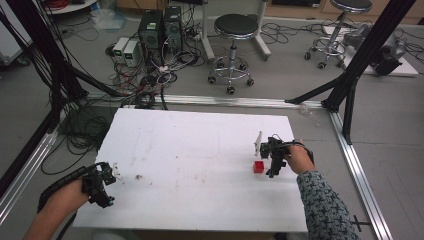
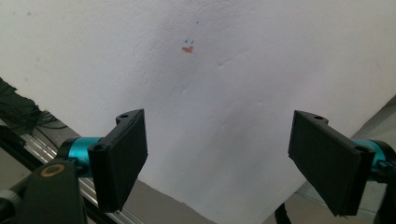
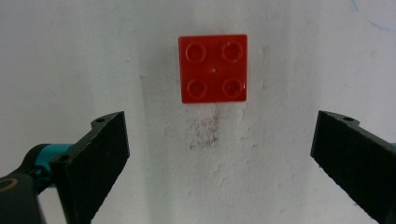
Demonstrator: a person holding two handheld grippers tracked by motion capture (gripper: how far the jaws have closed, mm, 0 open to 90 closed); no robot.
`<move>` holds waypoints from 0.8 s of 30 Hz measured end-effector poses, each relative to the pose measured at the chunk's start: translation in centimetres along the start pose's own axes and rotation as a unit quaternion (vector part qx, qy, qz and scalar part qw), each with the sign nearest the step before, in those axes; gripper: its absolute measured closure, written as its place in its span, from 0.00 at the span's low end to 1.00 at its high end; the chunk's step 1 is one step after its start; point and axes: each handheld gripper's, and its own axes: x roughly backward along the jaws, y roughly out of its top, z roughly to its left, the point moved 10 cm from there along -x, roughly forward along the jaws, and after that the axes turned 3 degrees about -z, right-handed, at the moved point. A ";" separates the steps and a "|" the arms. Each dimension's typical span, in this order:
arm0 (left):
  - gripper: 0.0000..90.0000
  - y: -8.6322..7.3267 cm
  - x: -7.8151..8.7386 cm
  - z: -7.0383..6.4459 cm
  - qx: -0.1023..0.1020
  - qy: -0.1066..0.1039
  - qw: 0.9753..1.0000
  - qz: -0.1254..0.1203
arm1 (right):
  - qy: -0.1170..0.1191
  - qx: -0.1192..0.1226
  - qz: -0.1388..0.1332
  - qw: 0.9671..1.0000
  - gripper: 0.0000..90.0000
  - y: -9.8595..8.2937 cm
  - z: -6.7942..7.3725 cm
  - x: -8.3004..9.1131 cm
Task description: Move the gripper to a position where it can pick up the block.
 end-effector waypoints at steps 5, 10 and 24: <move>0.22 0.3 -0.3 -0.1 -0.003 -0.002 1.000 0.002 | 0.014 0.017 -0.001 1.000 0.04 1.3 -0.1 -1.2; 0.22 0.5 -0.3 -0.1 -0.003 -0.003 1.000 -0.001 | 0.022 0.031 0.008 0.999 0.04 2.0 0.1 -2.2; 0.22 0.6 -0.5 -0.2 -0.004 -0.005 1.000 0.000 | 0.020 0.034 0.017 0.999 0.04 2.0 0.3 -3.1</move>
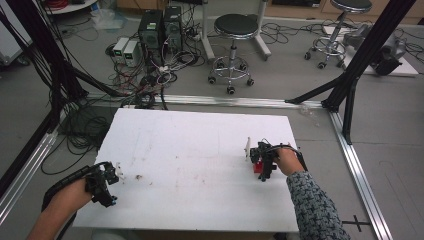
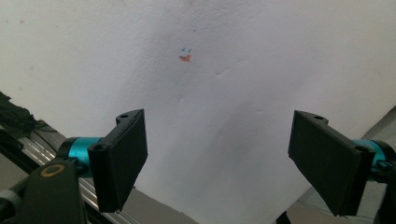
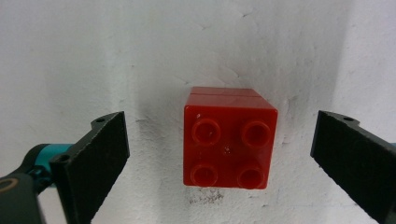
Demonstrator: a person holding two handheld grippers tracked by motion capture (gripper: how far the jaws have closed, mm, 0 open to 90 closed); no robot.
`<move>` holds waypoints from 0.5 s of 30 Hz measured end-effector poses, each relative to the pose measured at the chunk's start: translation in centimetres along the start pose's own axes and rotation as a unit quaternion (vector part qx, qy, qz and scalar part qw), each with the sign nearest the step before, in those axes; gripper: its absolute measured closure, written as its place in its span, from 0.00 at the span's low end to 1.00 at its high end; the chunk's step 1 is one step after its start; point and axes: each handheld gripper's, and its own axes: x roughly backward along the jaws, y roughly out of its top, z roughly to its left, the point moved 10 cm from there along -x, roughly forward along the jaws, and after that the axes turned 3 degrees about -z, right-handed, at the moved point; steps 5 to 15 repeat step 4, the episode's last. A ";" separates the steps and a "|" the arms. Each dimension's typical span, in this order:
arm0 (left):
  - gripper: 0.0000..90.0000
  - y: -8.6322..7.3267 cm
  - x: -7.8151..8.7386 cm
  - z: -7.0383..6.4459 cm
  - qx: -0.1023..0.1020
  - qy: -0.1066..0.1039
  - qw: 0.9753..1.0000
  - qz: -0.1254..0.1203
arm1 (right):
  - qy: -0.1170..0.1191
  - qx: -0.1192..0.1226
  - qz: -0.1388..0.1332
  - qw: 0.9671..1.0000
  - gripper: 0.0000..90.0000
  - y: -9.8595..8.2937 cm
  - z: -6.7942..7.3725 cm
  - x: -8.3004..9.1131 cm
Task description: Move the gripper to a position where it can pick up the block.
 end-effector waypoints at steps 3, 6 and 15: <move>0.22 0.1 -0.1 0.0 0.001 0.002 1.000 -0.003 | -0.003 -0.001 -0.001 1.000 0.04 0.0 0.1 0.1; 0.22 0.1 -0.1 0.0 0.001 0.002 1.000 -0.003 | -0.003 -0.001 -0.001 1.000 0.04 0.0 0.1 0.1; 0.22 0.1 -0.1 0.0 0.001 0.002 1.000 -0.003 | -0.003 -0.001 -0.001 1.000 0.04 0.0 0.1 0.1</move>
